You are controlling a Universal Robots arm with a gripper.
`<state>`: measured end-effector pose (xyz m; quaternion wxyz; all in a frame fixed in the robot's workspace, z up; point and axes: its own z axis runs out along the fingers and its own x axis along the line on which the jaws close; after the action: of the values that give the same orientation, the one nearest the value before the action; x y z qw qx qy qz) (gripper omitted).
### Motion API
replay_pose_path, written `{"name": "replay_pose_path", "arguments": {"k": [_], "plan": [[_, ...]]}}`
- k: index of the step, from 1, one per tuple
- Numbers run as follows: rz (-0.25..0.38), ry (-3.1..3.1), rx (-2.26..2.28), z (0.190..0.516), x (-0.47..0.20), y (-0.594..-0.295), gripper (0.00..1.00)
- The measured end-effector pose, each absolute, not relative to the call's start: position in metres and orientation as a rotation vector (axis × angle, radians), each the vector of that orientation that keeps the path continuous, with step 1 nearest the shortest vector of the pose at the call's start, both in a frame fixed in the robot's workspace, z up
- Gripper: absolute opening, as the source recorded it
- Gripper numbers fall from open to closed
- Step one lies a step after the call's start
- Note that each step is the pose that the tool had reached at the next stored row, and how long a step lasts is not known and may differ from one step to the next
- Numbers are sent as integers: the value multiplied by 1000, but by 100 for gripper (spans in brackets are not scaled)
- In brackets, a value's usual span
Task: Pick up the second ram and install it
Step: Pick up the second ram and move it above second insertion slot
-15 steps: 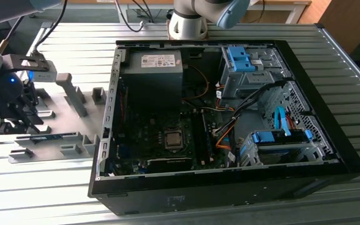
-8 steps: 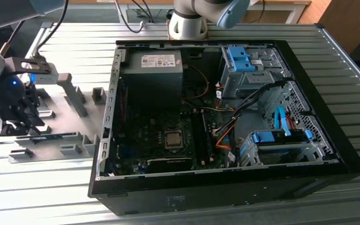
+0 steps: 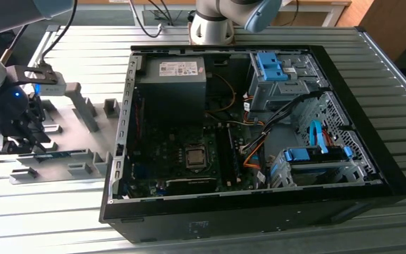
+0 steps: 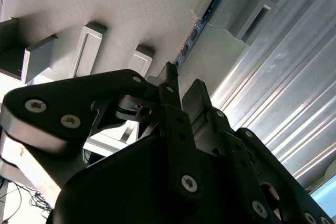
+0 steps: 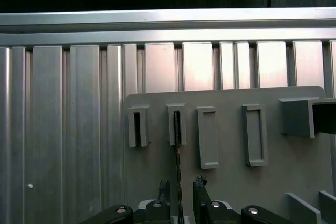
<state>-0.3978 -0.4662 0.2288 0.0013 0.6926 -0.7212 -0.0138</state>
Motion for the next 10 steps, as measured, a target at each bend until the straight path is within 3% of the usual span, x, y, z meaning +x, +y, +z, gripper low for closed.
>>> {"name": "replay_pose_path", "arguments": {"k": [10], "plan": [[-43,-2264,2174,229,-398,-466,31]]}}
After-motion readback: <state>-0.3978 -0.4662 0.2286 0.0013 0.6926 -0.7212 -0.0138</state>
